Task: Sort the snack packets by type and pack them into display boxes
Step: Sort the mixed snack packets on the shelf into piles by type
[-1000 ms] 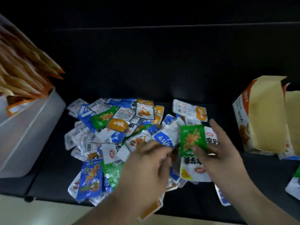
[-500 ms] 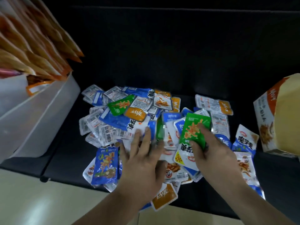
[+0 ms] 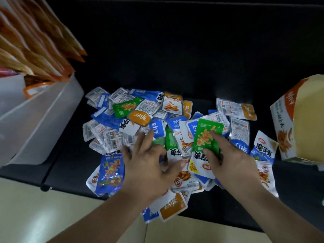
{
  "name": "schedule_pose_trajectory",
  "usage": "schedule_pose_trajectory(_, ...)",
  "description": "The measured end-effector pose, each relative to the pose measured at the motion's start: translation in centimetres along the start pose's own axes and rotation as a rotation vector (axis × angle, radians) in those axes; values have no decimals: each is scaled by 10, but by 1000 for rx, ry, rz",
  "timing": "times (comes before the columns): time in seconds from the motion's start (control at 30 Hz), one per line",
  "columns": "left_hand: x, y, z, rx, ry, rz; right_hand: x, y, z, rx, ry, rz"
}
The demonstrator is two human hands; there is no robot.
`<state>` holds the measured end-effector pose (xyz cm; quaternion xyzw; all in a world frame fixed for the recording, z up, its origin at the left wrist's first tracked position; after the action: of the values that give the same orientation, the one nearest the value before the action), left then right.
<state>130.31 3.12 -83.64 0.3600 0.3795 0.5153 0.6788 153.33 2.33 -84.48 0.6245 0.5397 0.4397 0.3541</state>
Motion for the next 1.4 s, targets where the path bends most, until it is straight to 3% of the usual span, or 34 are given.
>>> schedule_pose_trajectory(0.13,7,-17,11,-135,75,-5,2,-2,0,-19,-8,-1)
schedule_pose_trajectory(0.23,5,0,1,-259,3,110,2,-2,1,-60,32,41)
schedule_pose_trajectory(0.33,-5,22,-23,-271,-95,256,2,-8,-1,-119,71,59)
schedule_pose_trajectory(0.4,-9,27,-36,-154,-140,283,3,-10,-1,-94,82,39)
schedule_pose_trajectory(0.63,8,15,-45,129,-198,232,7,-6,2,-33,72,16)
schedule_pose_trajectory(0.97,34,19,-41,88,-109,93,6,3,-6,-61,-13,-105)
schedule_pose_trajectory(1.1,36,27,-35,5,-200,74,0,3,-10,-53,-35,-114)
schedule_pose_trajectory(1.27,29,41,-45,-110,30,43,2,4,-8,-34,-42,-106)
schedule_pose_trajectory(1.4,25,72,-32,-490,276,55,0,5,-10,-7,-70,-127)
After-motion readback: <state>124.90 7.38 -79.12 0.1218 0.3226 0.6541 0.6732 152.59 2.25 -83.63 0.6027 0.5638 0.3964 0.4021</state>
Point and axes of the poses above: each hand's wrist, its own x-axis towards the middle knuckle, its own y-axis out of the back of the hand, z = x × y, the point moved 2 cm from there along x, towards the middle knuckle, and after that the axes turned 5 degrees about -z, right-handed, at the moved point
